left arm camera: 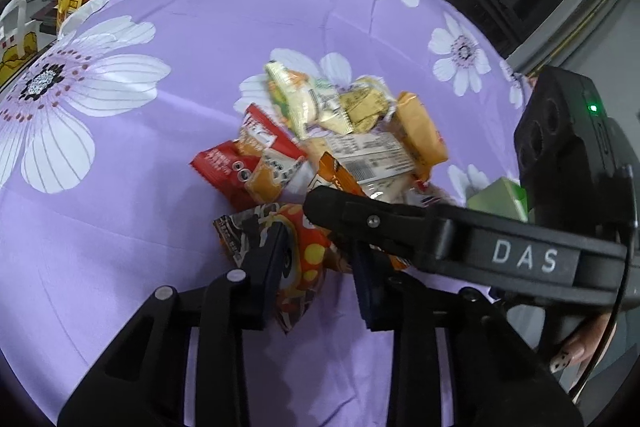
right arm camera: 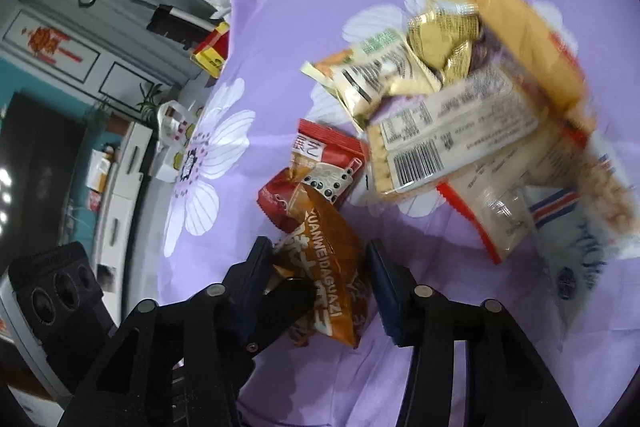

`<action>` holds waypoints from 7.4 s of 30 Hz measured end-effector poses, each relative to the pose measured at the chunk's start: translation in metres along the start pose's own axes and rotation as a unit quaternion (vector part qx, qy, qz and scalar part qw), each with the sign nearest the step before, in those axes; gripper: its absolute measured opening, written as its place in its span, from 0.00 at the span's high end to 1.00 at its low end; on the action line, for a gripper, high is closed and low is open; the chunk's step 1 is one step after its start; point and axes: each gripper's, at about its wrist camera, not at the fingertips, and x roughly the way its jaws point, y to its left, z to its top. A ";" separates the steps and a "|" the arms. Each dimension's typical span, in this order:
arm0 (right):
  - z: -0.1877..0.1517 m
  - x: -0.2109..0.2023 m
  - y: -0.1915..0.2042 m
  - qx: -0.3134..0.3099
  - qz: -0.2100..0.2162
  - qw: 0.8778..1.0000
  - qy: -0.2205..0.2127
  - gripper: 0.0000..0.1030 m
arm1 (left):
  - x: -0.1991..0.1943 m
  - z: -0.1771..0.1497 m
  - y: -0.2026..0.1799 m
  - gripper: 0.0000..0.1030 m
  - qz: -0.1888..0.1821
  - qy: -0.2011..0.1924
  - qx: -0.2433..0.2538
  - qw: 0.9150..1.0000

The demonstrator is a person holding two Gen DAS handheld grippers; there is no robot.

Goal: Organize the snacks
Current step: 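Grasp the orange panda-face bag with the left tool while the right tool grasps the orange sunflower-seed bag, then carry both bags over the green-rimmed white box and open both tools to drop them, then move both open tools back to the snack pile, then grasp a red snack bag with the left tool while the right tool grasps a red-and-white bag, then carry both held bags toward the green-rimmed white box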

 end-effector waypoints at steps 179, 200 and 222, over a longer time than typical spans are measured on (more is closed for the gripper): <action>0.058 0.056 0.020 -0.100 -0.080 0.988 0.087 0.48 | 0.029 0.049 0.051 0.68 0.096 0.070 -0.089 0.989; 0.008 -0.038 0.012 -0.010 -0.080 0.992 -0.094 0.48 | 0.005 0.030 -0.016 0.67 0.045 -0.015 0.059 0.997; -0.035 -0.095 -0.002 0.012 -0.118 0.965 -0.233 0.48 | -0.008 0.005 -0.068 0.68 -0.012 -0.081 0.151 0.985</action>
